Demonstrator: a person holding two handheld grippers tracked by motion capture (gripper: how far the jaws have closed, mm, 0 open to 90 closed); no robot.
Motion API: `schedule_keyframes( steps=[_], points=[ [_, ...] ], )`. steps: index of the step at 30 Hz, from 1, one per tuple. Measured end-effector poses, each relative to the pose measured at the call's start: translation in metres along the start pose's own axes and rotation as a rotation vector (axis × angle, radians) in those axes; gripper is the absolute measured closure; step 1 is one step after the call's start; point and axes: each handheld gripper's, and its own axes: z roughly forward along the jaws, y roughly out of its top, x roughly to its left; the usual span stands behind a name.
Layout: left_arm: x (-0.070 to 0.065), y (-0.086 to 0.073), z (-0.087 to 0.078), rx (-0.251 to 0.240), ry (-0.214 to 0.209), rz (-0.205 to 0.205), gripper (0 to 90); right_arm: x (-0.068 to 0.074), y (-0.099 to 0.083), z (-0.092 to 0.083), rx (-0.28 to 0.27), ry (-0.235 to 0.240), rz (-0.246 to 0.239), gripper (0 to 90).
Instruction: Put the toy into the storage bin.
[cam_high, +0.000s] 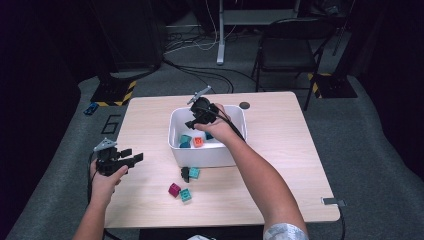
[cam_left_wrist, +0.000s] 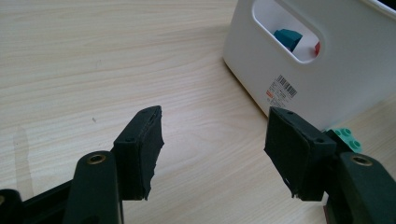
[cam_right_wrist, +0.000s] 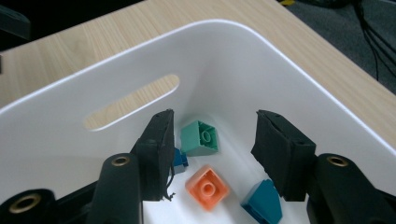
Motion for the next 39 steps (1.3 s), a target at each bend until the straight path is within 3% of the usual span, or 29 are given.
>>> schedule_keyframes(
  steps=[3, 4, 14, 16, 20, 21, 24, 26, 27, 28, 32, 36, 39],
  points=[
    [-0.003, -0.001, 0.001, 0.005, 0.001, 0.014, 36.5, 0.006, -0.002, -0.021, -0.050, 0.007, -0.025, 47.8],
    [-0.003, -0.001, 0.001, 0.005, 0.001, 0.014, 36.5, 0.006, -0.002, -0.021, -0.050, 0.007, -0.025, 47.8],
    [-0.006, -0.001, 0.001, 0.022, 0.006, 0.023, 37.1, 0.026, -0.028, -0.081, -0.129, 0.022, 0.010, 50.3],
    [-0.008, 0.000, 0.001, 0.020, 0.003, 0.015, 37.5, 0.028, -0.031, -0.086, -0.135, 0.022, 0.006, 50.3],
    [-0.015, 0.006, 0.000, 0.012, -0.001, 0.037, 37.7, 0.037, -0.044, -0.101, -0.135, 0.032, 0.001, 50.1],
    [-0.016, 0.011, 0.001, 0.007, -0.021, 0.028, 37.7, 0.043, -0.051, -0.108, -0.147, 0.039, 0.006, 50.1],
    [-0.018, 0.015, 0.003, 0.010, -0.028, 0.025, 38.0, 0.049, -0.058, -0.113, -0.165, 0.031, -0.005, 50.1],
    [-0.023, 0.019, 0.006, 0.026, -0.012, 0.052, 38.3, 0.056, -0.064, -0.118, -0.181, 0.038, -0.015, 51.6],
    [-0.029, 0.023, 0.004, 0.039, -0.006, 0.087, 38.9, 0.063, -0.071, -0.120, -0.190, 0.050, -0.018, 52.4],
    [-0.029, 0.023, 0.004, 0.039, -0.006, 0.087, 39.2, 0.066, -0.074, -0.121, -0.191, 0.051, -0.024, 52.7],
    [-0.040, 0.027, 0.000, 0.015, -0.047, 0.105, 40.5, 0.073, -0.083, -0.122, -0.199, 0.065, -0.040, 52.8],
    [-0.054, 0.022, 0.002, 0.024, -0.101, 0.143, 41.0, 0.082, -0.100, -0.120, -0.217, 0.078, -0.017, 52.8],
    [-0.056, 0.019, 0.002, 0.025, -0.112, 0.151, 41.2, 0.087, -0.111, -0.120, -0.227, 0.075, -0.009, 52.8]
  ],
)
